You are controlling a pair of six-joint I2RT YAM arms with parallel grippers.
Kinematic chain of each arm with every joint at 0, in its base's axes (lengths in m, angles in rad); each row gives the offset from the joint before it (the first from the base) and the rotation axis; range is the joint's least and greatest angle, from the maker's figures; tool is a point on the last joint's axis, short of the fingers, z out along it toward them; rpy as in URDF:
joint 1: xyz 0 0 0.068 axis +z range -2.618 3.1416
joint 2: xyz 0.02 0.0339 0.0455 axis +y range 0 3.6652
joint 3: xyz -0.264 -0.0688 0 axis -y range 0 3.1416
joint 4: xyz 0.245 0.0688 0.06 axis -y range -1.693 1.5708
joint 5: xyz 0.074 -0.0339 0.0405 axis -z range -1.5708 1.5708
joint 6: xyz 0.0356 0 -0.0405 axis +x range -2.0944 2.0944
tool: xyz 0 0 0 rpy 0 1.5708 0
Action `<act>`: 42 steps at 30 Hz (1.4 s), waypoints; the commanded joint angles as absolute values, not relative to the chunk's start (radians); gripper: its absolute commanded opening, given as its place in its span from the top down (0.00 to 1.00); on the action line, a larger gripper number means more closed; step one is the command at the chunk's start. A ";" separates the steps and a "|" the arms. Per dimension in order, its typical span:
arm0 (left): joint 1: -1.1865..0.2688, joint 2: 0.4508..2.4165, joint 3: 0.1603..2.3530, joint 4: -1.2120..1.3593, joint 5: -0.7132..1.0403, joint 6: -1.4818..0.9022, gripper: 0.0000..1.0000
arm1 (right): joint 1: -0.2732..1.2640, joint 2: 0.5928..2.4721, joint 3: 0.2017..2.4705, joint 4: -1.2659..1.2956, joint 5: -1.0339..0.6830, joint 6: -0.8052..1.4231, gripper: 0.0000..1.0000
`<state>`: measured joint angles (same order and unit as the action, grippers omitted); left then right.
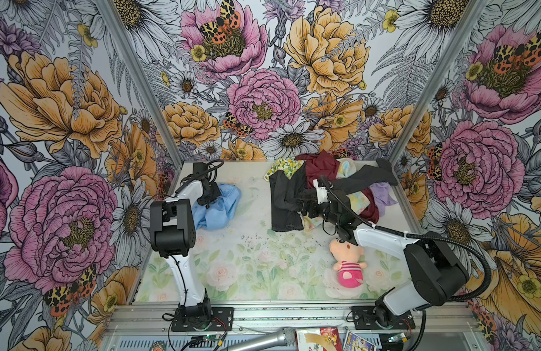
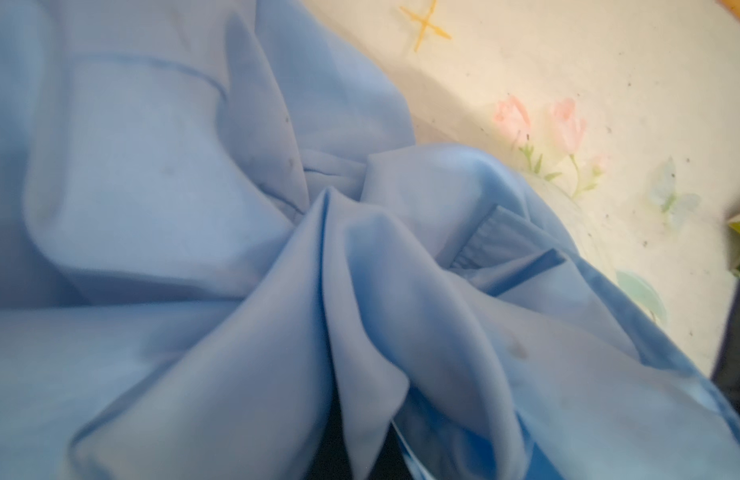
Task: Pick out a specific cloth from the pile
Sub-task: 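Lower the blue shirt onto the table and open the left gripper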
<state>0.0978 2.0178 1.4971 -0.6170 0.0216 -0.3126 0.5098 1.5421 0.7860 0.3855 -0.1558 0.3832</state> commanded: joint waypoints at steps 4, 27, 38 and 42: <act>0.123 2.131 1.655 -0.655 -0.002 -0.282 1.00 | 0.548 1.577 0.814 0.464 -0.240 0.295 0.13; 0.025 2.390 2.075 -0.764 -0.007 -0.364 1.00 | 0.566 1.628 0.850 0.483 -0.253 0.268 0.09; 0.016 2.306 2.067 -0.762 0.002 -0.361 0.84 | 0.566 1.551 0.822 0.460 -0.218 0.250 0.08; 0.007 2.233 2.044 -0.760 0.004 -0.348 0.62 | 0.566 1.509 0.810 0.453 -0.199 0.256 0.07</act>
<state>0.0216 2.3371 2.0510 -0.7658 0.0109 -0.3538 0.5644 1.5612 0.8204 0.4522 -0.2237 0.2672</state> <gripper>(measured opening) 0.355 0.922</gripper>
